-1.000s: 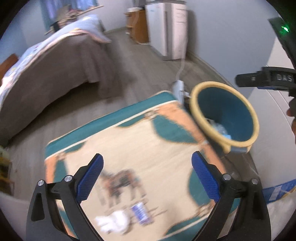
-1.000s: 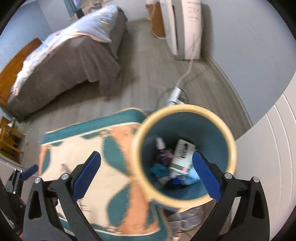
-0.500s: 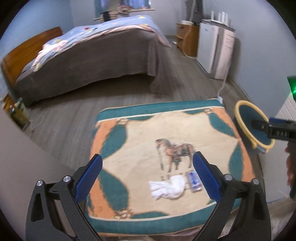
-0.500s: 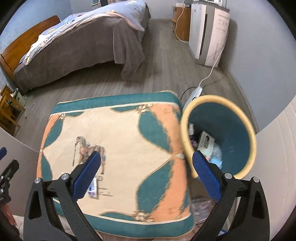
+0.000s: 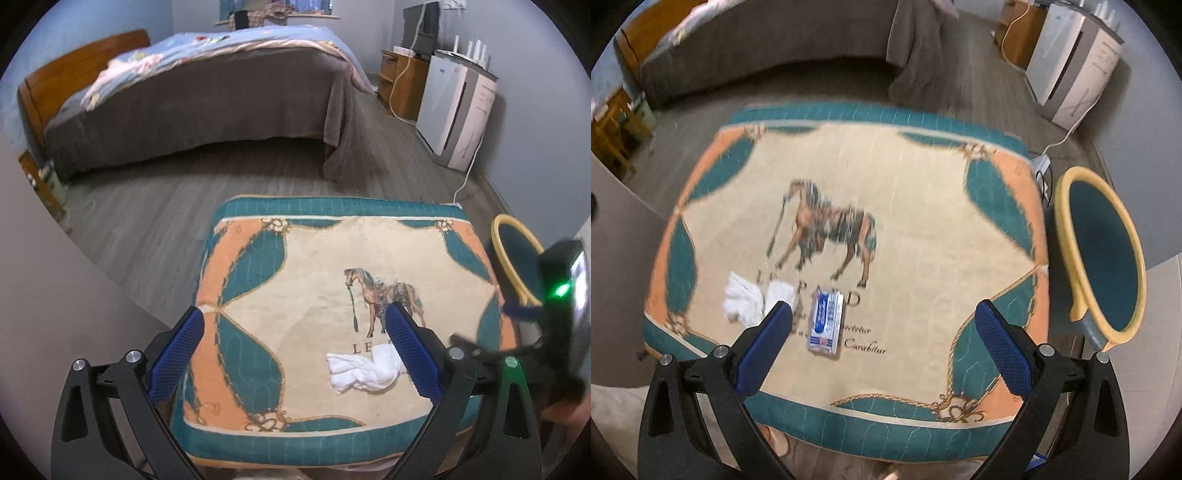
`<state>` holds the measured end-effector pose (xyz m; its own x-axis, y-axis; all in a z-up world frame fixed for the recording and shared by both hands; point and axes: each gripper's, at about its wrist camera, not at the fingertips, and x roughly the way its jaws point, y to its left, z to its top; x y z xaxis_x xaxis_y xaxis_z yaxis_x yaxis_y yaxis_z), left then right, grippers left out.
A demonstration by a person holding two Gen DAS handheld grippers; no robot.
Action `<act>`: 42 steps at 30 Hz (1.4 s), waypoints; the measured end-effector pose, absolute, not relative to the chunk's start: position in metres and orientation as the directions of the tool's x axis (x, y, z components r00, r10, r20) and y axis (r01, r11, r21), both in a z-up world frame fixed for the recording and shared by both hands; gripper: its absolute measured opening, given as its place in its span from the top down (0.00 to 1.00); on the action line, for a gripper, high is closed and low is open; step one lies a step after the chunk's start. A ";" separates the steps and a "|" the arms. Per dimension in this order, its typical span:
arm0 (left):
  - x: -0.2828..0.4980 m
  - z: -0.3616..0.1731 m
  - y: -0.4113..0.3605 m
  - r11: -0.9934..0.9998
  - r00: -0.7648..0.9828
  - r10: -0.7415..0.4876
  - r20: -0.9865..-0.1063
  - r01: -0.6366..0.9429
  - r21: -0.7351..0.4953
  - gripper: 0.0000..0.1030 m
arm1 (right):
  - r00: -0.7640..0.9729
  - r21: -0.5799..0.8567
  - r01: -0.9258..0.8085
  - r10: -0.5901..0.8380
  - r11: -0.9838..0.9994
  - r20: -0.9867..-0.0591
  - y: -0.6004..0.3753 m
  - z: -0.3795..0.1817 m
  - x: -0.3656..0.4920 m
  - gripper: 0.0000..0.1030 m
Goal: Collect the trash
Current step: 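Grasp the blister strip with the right tool while left tool grasps the white tissue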
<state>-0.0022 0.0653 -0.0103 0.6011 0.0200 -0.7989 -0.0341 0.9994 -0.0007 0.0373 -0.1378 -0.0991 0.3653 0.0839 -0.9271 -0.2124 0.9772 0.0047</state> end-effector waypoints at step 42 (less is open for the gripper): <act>0.018 -0.144 -0.008 0.990 0.305 -0.042 -0.952 0.139 0.001 0.06 | 0.228 0.025 -0.222 0.077 0.975 -0.971 -0.189 -0.092 0.082 0.77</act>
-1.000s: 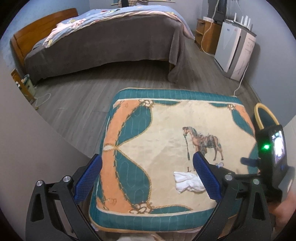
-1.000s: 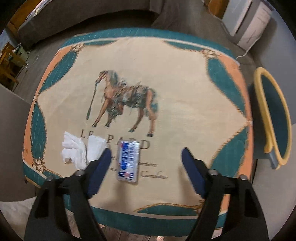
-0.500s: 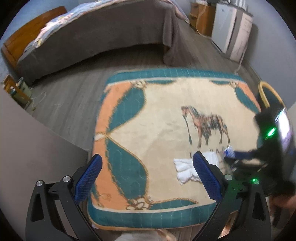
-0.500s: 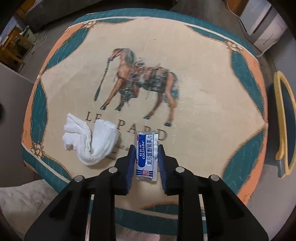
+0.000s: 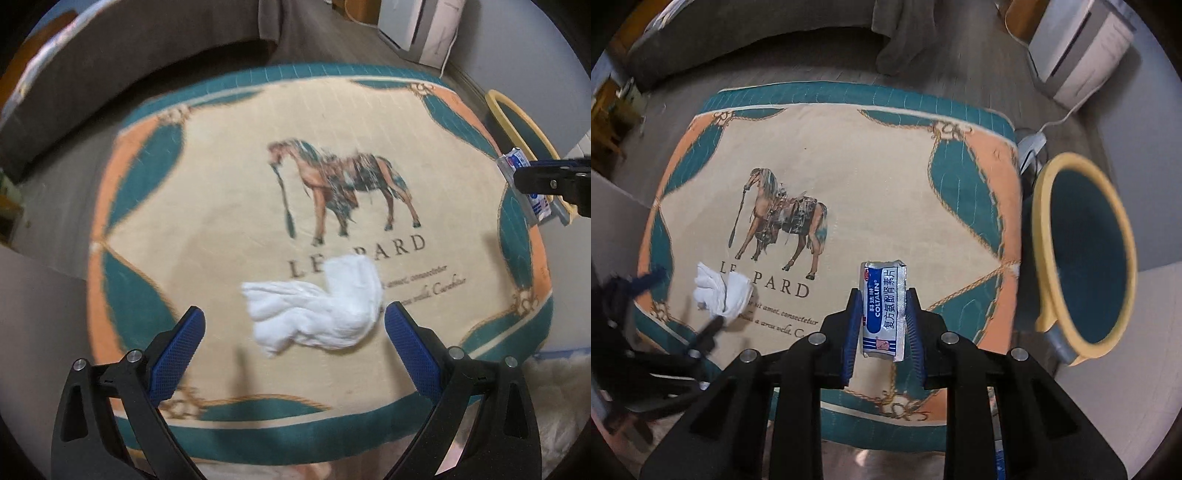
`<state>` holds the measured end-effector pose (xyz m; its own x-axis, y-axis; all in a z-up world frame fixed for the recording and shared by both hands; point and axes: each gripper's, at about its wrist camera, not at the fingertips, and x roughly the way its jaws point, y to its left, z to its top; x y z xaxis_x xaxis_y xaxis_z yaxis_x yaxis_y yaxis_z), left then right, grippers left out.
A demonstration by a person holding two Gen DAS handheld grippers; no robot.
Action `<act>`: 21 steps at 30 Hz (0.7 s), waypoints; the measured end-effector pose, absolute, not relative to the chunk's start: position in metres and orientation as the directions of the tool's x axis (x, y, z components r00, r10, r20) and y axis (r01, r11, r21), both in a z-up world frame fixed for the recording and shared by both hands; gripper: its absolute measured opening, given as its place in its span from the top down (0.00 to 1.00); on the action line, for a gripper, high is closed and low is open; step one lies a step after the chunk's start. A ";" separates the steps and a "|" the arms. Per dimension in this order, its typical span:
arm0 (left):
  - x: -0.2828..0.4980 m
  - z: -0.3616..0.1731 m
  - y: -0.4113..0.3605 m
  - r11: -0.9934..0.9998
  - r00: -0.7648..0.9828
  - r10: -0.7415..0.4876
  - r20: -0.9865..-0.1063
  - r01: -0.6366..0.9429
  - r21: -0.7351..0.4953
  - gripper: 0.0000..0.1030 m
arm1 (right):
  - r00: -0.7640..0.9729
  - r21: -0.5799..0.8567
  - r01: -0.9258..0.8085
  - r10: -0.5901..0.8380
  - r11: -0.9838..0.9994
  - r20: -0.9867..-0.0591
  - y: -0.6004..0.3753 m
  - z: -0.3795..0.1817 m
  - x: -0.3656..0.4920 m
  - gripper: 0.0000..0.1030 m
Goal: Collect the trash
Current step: 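Grasp the blister strip with the right tool while left tool grasps the white tissue, then carry the blister strip and tissue over the bin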
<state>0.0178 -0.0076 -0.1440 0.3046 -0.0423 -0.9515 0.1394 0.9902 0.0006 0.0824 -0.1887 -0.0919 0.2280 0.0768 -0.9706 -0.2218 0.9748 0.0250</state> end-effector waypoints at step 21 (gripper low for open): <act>0.027 -0.152 -0.033 0.987 0.337 -0.111 -0.935 0.147 -0.065 0.79 | 0.273 0.106 -0.264 0.180 0.959 -0.945 -0.189 -0.075 0.093 0.77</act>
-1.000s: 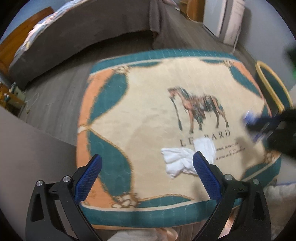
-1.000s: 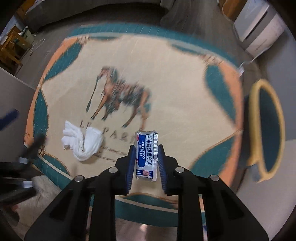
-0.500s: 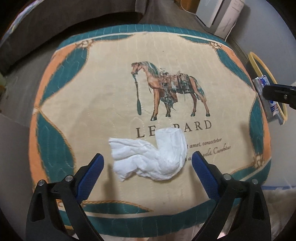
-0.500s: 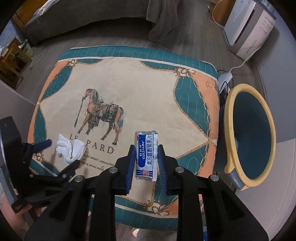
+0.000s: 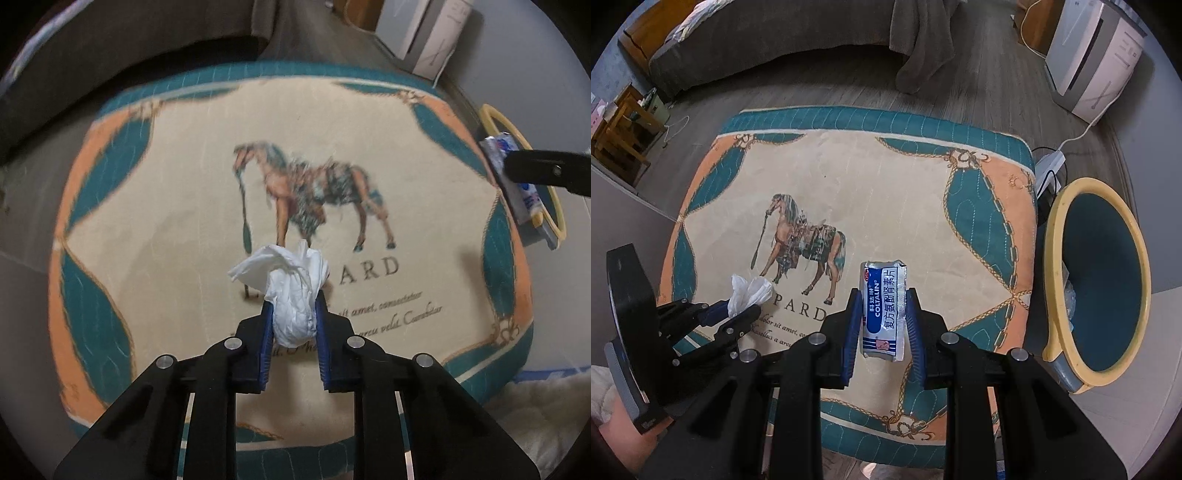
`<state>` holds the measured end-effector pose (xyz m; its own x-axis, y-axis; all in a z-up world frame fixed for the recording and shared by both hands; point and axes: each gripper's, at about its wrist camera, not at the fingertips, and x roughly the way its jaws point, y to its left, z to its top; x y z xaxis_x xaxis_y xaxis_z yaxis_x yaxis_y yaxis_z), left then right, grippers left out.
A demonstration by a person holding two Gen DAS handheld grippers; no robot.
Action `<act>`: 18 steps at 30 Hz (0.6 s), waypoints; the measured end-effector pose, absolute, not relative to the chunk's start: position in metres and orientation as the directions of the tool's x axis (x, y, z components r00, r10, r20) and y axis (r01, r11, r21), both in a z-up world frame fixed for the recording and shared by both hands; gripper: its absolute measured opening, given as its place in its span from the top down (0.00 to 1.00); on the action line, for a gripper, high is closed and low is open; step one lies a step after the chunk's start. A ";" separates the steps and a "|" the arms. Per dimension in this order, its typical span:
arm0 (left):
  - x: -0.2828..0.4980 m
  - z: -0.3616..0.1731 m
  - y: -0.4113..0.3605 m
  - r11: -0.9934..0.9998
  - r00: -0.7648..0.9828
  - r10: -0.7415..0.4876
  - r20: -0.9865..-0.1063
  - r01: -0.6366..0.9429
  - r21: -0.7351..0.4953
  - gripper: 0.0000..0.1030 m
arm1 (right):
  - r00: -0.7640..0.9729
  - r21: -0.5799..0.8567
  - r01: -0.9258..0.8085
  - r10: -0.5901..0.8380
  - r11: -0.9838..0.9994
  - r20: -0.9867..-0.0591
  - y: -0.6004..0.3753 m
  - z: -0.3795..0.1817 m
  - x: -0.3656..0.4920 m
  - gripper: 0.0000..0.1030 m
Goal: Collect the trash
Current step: 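Carry the blister strip and tissue over the bin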
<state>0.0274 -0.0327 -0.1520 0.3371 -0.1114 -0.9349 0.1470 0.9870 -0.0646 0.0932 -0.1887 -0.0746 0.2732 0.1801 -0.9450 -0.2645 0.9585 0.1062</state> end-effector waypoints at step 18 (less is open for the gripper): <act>0.044 -0.099 -0.108 0.956 0.434 -0.123 -0.893 0.294 0.011 0.79 | 0.362 0.227 -0.130 0.260 0.965 -0.895 -0.280 -0.046 0.106 0.77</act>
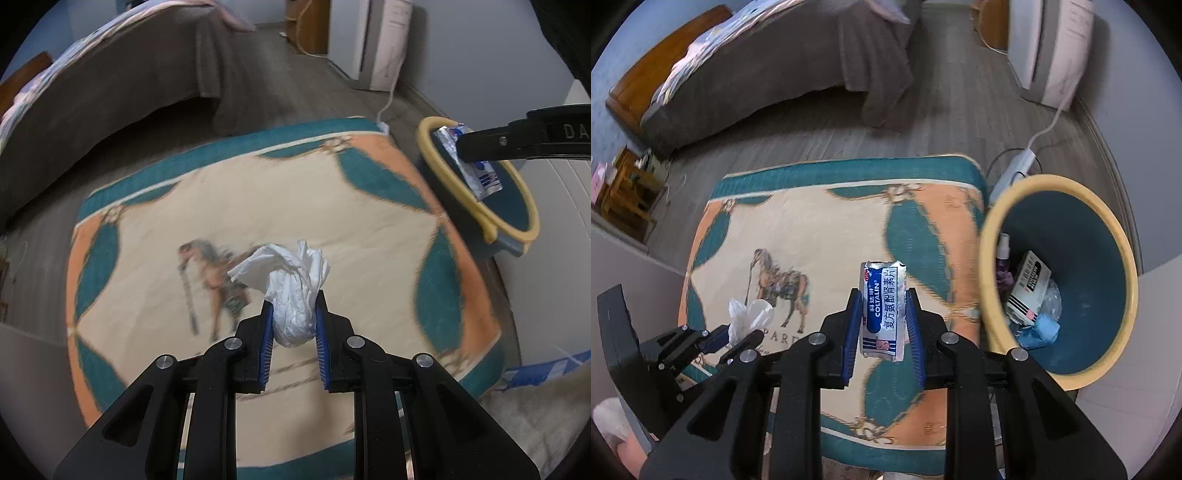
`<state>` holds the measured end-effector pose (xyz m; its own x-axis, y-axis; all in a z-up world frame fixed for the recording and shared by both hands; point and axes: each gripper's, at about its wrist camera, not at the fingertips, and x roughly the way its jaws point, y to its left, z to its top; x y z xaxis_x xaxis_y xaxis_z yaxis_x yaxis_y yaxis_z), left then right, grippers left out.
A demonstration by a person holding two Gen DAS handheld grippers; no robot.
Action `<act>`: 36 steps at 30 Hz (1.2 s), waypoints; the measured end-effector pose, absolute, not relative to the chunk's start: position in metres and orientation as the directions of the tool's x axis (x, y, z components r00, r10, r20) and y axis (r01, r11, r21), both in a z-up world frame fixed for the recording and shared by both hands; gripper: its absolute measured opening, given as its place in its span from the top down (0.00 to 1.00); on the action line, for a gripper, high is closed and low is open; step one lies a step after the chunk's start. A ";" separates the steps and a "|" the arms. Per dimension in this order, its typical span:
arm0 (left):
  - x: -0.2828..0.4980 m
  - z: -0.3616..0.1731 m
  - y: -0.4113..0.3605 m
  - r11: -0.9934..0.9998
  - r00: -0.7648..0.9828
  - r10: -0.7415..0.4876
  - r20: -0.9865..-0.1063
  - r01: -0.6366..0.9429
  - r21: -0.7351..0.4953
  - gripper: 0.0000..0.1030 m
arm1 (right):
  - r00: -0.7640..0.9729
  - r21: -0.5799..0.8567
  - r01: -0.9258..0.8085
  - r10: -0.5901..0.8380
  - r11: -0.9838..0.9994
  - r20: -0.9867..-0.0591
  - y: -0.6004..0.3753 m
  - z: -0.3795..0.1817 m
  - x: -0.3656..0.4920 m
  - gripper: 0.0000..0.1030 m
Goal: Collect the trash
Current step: 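Carry the blister strip and tissue over the bin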
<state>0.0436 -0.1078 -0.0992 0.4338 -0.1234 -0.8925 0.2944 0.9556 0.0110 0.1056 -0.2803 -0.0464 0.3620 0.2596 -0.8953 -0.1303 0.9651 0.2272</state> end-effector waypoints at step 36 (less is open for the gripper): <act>0.115 -0.083 -0.342 0.768 0.388 -0.271 -0.881 0.639 0.045 0.76 | 0.372 0.167 0.255 0.063 0.953 -0.926 -0.485 -0.106 0.131 0.77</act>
